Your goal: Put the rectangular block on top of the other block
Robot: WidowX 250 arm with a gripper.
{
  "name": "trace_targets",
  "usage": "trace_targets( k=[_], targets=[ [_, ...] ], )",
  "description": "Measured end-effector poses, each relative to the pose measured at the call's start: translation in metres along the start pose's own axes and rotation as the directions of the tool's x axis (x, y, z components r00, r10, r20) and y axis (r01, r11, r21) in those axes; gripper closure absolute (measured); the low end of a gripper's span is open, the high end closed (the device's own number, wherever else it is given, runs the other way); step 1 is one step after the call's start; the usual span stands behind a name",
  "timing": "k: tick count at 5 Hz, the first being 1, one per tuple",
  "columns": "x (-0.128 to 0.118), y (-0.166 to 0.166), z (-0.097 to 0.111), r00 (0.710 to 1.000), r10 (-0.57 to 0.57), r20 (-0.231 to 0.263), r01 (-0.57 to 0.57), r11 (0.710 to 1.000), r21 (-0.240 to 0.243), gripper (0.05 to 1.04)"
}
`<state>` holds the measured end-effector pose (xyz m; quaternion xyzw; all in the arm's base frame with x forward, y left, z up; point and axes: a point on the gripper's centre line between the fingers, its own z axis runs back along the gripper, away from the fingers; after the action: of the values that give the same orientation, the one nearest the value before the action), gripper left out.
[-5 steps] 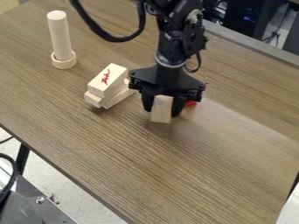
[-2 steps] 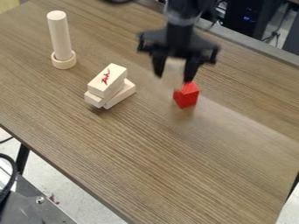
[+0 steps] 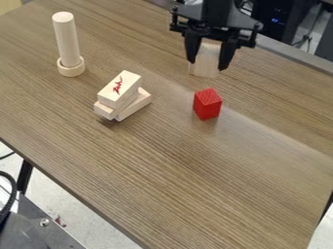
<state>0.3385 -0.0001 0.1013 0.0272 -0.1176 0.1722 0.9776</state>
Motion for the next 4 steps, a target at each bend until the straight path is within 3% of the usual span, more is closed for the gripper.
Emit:
trace_targets(
  k=[3,4],
  targets=[
    [0.059,0.013,-0.018,0.997,0.059,0.055,-0.06,0.998,0.022,0.521],
    [0.066,0.02,-0.027,0.993,0.11,0.046,-0.111,0.994,0.014,0.521]
  ],
)
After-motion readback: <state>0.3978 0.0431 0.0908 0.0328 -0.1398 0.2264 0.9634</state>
